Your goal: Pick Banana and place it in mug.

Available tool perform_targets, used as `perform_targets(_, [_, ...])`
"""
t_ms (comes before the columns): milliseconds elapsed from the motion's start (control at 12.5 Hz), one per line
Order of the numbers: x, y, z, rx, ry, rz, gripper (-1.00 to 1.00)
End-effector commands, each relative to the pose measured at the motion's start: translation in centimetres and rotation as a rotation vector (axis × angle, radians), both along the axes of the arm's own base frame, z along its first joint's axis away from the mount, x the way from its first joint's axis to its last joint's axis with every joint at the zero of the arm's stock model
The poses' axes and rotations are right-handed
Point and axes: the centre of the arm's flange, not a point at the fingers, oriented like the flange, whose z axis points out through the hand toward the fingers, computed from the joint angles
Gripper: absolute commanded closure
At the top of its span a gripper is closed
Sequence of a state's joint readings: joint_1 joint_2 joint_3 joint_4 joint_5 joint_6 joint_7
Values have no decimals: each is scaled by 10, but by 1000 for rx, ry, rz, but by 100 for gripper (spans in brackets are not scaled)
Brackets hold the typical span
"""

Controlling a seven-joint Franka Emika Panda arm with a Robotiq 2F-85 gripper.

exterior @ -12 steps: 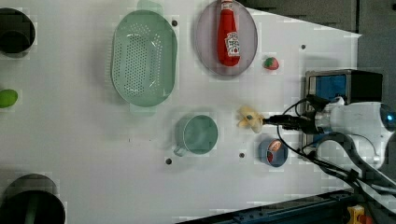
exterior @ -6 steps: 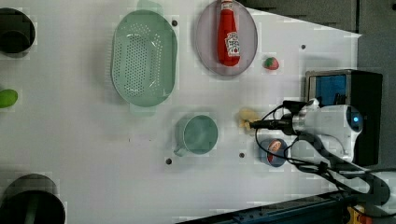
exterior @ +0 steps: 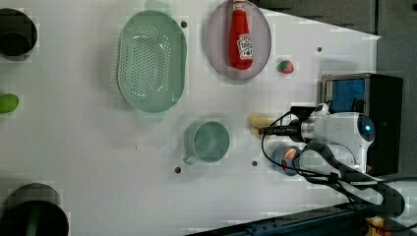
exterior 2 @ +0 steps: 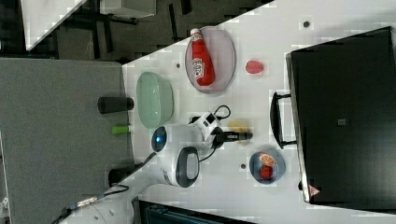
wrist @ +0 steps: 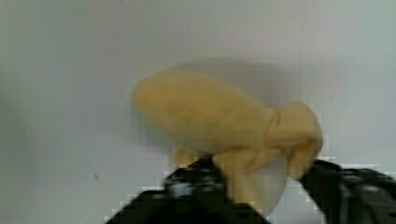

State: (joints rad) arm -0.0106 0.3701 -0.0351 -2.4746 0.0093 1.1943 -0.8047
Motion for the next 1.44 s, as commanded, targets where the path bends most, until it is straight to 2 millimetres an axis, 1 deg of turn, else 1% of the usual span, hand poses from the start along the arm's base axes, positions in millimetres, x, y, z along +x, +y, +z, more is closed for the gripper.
perform_targets(80, [10, -11, 24, -6, -53, 12, 45])
perform_targets(240, [10, -17, 44, -6, -47, -3, 46])
perform_targets(400, [11, -22, 76, -5, -35, -15, 46])
perform_targets(560, [17, -22, 126, -2, -68, -15, 46])
perform_targets(720, [15, -21, 180, 1, -93, -14, 46])
perform_targets(880, [10, -23, 234, 5, -117, -19, 46])
perform_targets(1040, [-2, -26, 279, 12, -110, -28, 46])
perform_targets(1120, [-9, -20, 293, 14, -82, -18, 46])
perform_targets(1200, [-16, -6, 301, 12, -45, 0, 46])
perform_targets(1280, [-19, 13, 305, 2, -20, 7, 46])
perform_targets(1440, [-21, 62, 305, -33, -12, -17, 46])
